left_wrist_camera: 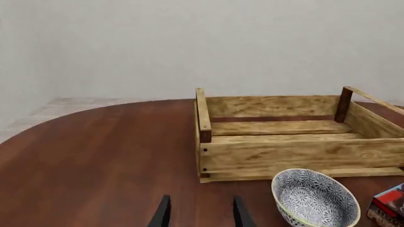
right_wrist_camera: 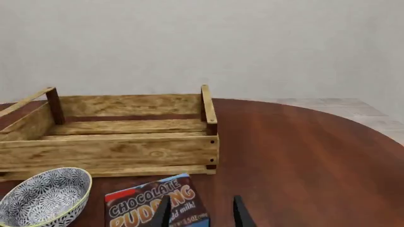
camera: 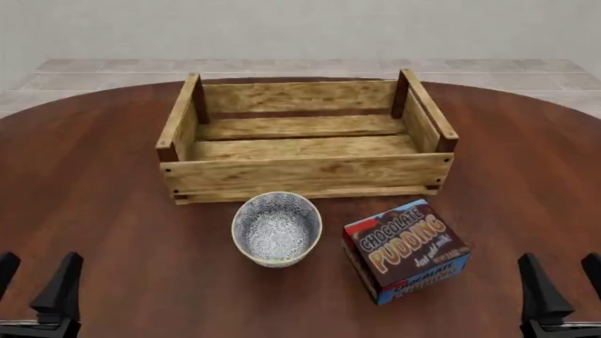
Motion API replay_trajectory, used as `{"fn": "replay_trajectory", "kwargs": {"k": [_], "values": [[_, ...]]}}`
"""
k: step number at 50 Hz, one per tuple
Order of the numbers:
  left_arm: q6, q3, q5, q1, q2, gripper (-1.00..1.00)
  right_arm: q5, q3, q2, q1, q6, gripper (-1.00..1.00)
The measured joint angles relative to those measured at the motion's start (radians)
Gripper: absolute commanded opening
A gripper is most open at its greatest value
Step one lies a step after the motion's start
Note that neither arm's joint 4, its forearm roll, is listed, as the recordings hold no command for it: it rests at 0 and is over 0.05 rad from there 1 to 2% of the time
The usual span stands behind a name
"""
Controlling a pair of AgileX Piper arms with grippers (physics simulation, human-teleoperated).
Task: Pick up the salad dressing and put it in the tray.
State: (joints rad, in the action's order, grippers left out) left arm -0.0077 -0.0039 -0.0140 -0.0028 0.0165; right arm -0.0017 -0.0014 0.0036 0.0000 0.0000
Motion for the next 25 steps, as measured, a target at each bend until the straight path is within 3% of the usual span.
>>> {"fn": "replay_trajectory", "kwargs": {"k": [15,25], "values": [[0.051,-0.061,0.086,0.039,0.005,1.0,-0.002,-0.002,0.005,0.0,0.0,1.0],[0.111,-0.181,0.25,0.07,0.025,1.0,-0.002,-0.002,0.005,0.0,0.0,1.0]]}}
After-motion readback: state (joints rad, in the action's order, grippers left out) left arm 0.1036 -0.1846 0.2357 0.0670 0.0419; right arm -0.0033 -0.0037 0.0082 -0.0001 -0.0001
